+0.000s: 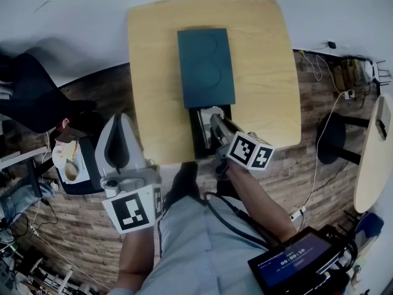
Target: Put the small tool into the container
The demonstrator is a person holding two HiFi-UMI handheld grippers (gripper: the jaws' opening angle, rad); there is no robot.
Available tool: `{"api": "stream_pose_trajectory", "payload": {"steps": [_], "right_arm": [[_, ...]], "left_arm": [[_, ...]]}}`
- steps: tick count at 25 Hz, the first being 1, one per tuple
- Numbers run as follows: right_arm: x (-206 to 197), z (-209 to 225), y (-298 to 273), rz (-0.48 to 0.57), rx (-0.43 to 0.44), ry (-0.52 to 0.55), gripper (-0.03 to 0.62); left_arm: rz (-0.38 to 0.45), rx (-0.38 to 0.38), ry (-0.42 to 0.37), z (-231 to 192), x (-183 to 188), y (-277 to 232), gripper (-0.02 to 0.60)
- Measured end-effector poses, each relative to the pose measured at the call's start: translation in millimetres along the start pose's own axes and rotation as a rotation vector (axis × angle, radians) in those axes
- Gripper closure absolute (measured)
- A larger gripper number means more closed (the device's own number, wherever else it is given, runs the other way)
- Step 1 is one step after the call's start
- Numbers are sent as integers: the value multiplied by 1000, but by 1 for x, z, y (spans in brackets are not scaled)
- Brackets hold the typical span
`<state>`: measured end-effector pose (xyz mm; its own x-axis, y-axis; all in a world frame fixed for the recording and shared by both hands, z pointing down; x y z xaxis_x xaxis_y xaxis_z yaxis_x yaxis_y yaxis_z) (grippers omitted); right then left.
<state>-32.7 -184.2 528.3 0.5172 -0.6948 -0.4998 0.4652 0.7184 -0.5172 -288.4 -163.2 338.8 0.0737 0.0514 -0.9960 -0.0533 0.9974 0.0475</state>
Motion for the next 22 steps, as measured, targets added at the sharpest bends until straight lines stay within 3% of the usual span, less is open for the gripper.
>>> {"api": "stream_pose_trajectory", "payload": {"steps": [15, 22], "right_arm": [[-7, -8, -2, 22, 14, 106, 510], [-9, -8, -4, -45, -11, 144, 507]], "left_arm": [[-8, 11, -3, -3, 1, 3, 570], [-7, 15, -2, -4, 2, 3, 569]]}}
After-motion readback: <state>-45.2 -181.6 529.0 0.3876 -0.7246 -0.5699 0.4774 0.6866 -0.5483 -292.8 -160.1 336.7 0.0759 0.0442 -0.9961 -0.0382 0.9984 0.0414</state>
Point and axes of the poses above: the fingertips, and each gripper's own axes: y backward along the fingers, z to its right, x out of its top, the point moved 8 cm from there along y, backward along the fingers, and after that the axes turned 10 degrees about z, right-handed, at the moved point
